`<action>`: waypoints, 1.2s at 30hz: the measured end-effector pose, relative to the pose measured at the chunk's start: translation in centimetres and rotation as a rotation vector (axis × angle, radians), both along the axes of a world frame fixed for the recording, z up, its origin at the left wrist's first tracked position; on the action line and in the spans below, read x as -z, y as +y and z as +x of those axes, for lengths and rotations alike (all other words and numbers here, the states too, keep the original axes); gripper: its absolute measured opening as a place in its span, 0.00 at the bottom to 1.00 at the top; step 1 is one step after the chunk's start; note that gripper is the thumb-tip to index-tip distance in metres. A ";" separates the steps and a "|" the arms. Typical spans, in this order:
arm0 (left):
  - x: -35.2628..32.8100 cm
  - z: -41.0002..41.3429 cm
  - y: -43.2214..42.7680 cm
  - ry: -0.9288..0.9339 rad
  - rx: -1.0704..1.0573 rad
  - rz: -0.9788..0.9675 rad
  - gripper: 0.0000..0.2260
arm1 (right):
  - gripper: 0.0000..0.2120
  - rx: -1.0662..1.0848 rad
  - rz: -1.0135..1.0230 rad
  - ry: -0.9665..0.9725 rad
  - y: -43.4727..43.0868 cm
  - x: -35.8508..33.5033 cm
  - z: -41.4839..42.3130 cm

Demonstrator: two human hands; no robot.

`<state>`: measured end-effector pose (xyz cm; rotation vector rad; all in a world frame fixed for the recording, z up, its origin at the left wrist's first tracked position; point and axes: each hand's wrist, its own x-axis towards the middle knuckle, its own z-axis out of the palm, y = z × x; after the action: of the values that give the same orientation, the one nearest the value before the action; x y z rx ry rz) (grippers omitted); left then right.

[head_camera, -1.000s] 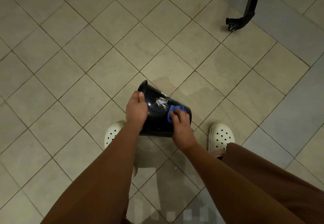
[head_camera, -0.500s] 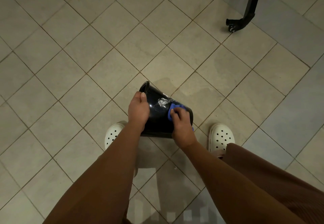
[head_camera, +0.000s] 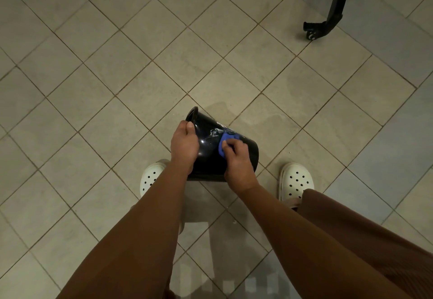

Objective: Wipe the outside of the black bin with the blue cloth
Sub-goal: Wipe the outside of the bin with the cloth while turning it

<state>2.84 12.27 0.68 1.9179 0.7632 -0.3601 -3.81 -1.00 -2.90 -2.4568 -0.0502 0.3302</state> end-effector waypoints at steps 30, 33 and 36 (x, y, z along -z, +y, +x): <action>-0.4 -0.3 -0.5 -0.056 0.072 -0.045 0.12 | 0.39 0.076 -0.144 0.116 0.6 -1.2 2.1; -0.4 -0.2 -0.4 -0.039 0.065 -0.053 0.12 | 0.37 0.024 -0.133 0.034 0.6 -1.0 1.1; -0.5 -0.2 -0.5 -0.032 0.068 -0.051 0.12 | 0.36 -0.065 -0.097 -0.037 1.0 -1.0 0.7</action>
<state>2.63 11.75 1.21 1.9000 0.6633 -0.3865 -3.08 0.03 -1.93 -2.5616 -0.1331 0.3219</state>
